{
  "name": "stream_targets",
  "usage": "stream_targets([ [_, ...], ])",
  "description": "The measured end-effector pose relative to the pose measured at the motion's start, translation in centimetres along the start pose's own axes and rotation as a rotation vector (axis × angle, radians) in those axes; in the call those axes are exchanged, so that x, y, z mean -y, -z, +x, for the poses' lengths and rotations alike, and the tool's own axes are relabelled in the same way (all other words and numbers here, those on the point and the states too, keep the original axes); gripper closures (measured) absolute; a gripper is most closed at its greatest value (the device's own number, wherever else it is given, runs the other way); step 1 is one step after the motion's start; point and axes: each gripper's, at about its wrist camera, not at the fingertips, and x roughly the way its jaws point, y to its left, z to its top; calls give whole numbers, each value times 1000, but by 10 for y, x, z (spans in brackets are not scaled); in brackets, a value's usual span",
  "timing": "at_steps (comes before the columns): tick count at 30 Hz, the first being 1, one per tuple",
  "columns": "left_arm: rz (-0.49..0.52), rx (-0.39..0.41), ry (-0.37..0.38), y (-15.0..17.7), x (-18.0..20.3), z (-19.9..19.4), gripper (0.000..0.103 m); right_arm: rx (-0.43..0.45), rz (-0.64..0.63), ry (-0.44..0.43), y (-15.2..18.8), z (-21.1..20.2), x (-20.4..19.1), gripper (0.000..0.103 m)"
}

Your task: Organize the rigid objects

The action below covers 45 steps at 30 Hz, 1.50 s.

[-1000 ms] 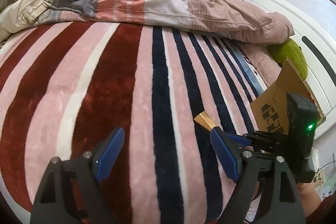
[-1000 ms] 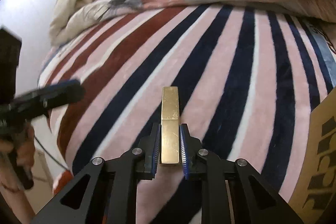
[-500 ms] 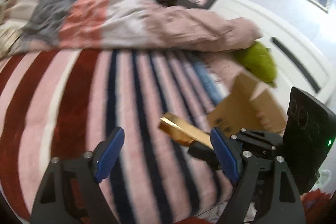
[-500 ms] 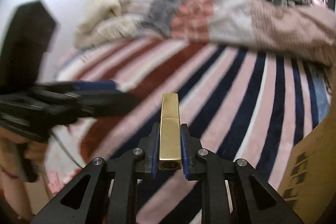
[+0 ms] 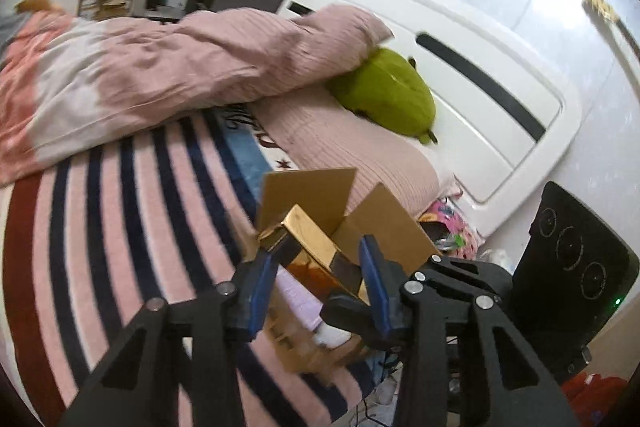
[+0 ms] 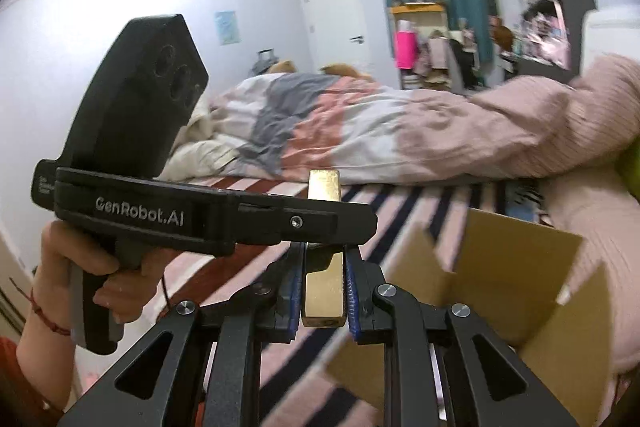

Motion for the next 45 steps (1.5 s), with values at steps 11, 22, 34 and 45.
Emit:
stream_targets([
  [11,55,-186,-64,-13,36,97,69,-205,95,136,10,0,76,90],
  [22,86,-227,-166,-4,35,110,54,-363,48,135,25,20,85,90],
  [34,89,48,-331,8,37,6,19,-209,36,133,8,-9,68,21],
  [45,-15,249,-556,49,0,-96,17,32,-32,129,-4,-37,21,0],
])
